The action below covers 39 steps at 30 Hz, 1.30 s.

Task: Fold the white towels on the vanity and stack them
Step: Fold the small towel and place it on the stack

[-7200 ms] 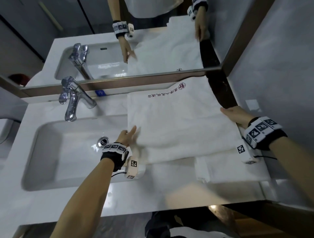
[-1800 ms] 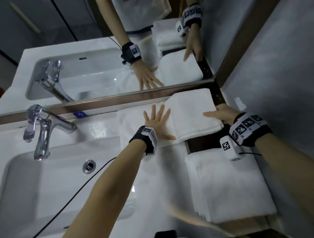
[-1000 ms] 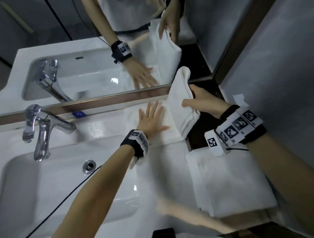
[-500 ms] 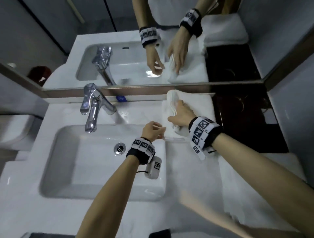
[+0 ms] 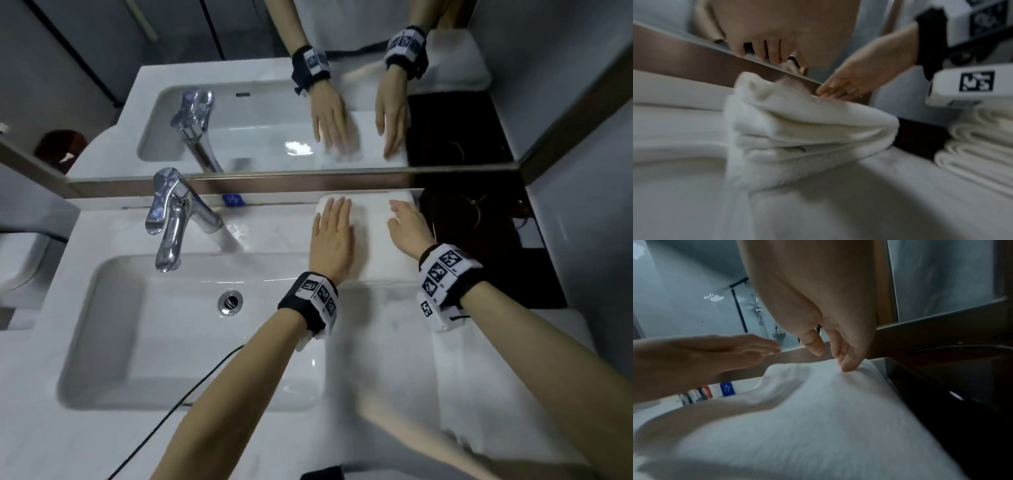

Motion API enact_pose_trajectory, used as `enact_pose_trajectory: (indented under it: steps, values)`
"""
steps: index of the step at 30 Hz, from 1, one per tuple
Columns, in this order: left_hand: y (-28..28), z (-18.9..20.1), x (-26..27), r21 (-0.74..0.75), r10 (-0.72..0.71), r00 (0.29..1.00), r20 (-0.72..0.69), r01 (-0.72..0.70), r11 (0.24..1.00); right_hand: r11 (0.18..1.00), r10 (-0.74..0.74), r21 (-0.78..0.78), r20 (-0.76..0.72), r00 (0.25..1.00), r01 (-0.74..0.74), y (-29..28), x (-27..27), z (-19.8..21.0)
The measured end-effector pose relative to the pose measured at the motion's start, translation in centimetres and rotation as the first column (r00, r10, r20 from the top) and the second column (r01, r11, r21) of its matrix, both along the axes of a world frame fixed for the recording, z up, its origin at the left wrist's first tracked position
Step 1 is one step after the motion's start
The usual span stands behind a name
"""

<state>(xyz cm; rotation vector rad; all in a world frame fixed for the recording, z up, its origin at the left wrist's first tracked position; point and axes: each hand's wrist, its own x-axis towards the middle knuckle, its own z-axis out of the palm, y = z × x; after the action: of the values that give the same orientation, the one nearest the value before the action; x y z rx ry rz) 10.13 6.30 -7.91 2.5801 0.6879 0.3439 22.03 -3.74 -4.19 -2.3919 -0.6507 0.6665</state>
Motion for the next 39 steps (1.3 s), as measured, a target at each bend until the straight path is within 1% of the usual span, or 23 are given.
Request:
enact_pose_trajectory:
  steps: [2, 4, 5, 7, 12, 15, 17, 18, 19, 20, 21, 22, 23, 24, 25, 27, 28, 29, 30, 32, 34, 36, 39]
  values:
    - [-0.8, -1.0, 1.2, 0.055, -0.092, 0.974, -0.206, 0.105, 0.993, 0.983, 0.099, -0.156, 0.034, 0.995, -0.092, 0.0, -0.4, -0.9]
    - [-0.4, -2.3, 1.2, 0.053, -0.079, 0.94, -0.333, 0.103, 0.993, 0.923, 0.215, -0.337, 0.047, 0.975, -0.187, 0.2, -1.1, -2.0]
    - [0.0, -2.8, 0.8, 0.043, -0.065, 0.934, -0.35, 0.086, 0.995, 0.897, 0.26, -0.383, 0.048, 0.964, -0.223, 0.3, -1.4, -2.5]
    - [0.6, -3.6, 0.1, 0.025, -0.065, 0.947, -0.315, 0.077, 0.997, 0.873, 0.296, -0.42, 0.056, 0.953, -0.247, 0.2, -2.2, -3.8]
    - [0.7, -3.9, -2.1, -0.047, -0.064, 0.963, -0.26, 0.054, 0.997, 0.892, 0.288, -0.398, 0.13, 0.949, -0.216, 0.1, -4.9, -5.3]
    - [0.1, -4.0, -4.4, -0.108, -0.039, 0.969, -0.243, 0.013, 0.994, 0.875, 0.357, -0.374, 0.069, 0.932, -0.307, -0.1, -5.7, -5.0]
    - [-0.4, -3.8, -5.9, -0.1, 0.045, 0.974, -0.224, -0.069, 0.993, 0.904, 0.355, -0.261, 0.017, 0.935, -0.338, -0.7, -5.9, -4.0]
    - [-0.5, -3.6, -6.6, -0.122, 0.132, 0.973, -0.189, -0.157, 0.98, 0.939, 0.308, -0.165, 0.016, 0.951, -0.301, -1.1, -6.0, -3.5]
    - [-0.5, -3.5, -7.2, -0.198, 0.239, 0.96, -0.146, -0.265, 0.944, 0.974, 0.221, -0.06, 0.031, 0.975, -0.218, -1.6, -6.2, -3.0]
    - [-0.6, -3.2, -7.8, -0.365, 0.336, 0.933, -0.127, -0.359, 0.859, 0.994, 0.103, 0.024, 0.038, 0.994, -0.103, -2.2, -6.4, -2.6]
    - [-0.6, -3.0, -8.4, -0.576, 0.405, 0.902, -0.151, -0.413, 0.705, 0.998, -0.022, 0.058, 0.02, 1.0, 0.021, -2.9, -6.7, -2.3]
    - [-0.5, -3.1, -8.8, -0.735, 0.428, 0.878, -0.213, -0.433, 0.521, 0.991, -0.124, 0.041, -0.021, 0.992, 0.124, -3.4, -7.1, -1.9]
    - [-0.4, -3.1, -9.1, -0.82, 0.408, 0.866, -0.289, -0.444, 0.362, 0.981, -0.195, 0.002, -0.08, 0.978, 0.196, -3.8, -7.4, -1.6]
    - [-0.5, -2.8, -9.5, -0.849, 0.369, 0.867, -0.335, -0.448, 0.281, 0.972, -0.235, -0.038, -0.135, 0.962, 0.232, -4.1, -7.8, -1.5]
    - [-0.5, -2.4, -9.8, -0.851, 0.341, 0.875, -0.344, -0.444, 0.28, 0.966, -0.256, -0.07, -0.177, 0.95, 0.247, -4.3, -8.1, -1.4]
    - [-0.2, -2.1, -10.3, -0.835, 0.345, 0.883, -0.318, -0.433, 0.339, 0.957, -0.288, -0.116, -0.241, 0.927, 0.267, -4.9, -8.4, -1.3]
    - [-0.1, -2.0, -10.7, -0.841, 0.354, 0.884, -0.305, -0.425, 0.335, 0.951, -0.307, -0.134, -0.29, 0.907, 0.279, -5.2, -8.6, -1.4]
    - [-0.1, -1.7, -11.2, -0.85, 0.358, 0.883, -0.304, -0.421, 0.317, 0.944, -0.329, -0.132, -0.364, 0.871, 0.301, -5.6, -8.8, -1.5]
    - [0.0, -1.6, -11.7, -0.849, 0.355, 0.881, -0.312, -0.426, 0.312, 0.935, -0.348, -0.105, -0.461, 0.816, 0.339, -5.9, -9.1, -1.6]
    - [-0.1, -1.2, -12.8, -0.833, 0.333, 0.886, -0.321, -0.432, 0.345, 0.907, -0.346, -0.04, -0.636, 0.69, 0.418, -6.6, -10.0, -1.5]
    - [-0.6, -0.5, -14.0, -0.825, 0.321, 0.894, -0.312, -0.422, 0.376, 0.889, -0.309, 0.024, -0.708, 0.636, 0.458, -7.4, -11.0, -1.4]
    - [-1.6, 0.7, -15.0, -0.829, 0.319, 0.904, -0.285, -0.4, 0.39, 0.869, -0.26, 0.111, -0.727, 0.635, 0.483, -8.2, -12.0, -0.6]
    - [-3.7, 3.2, -16.2, -0.849, 0.321, 0.926, -0.198, -0.325, 0.417, 0.86, -0.201, 0.224, -0.678, 0.707, 0.459, -10.2, -12.9, 1.3]
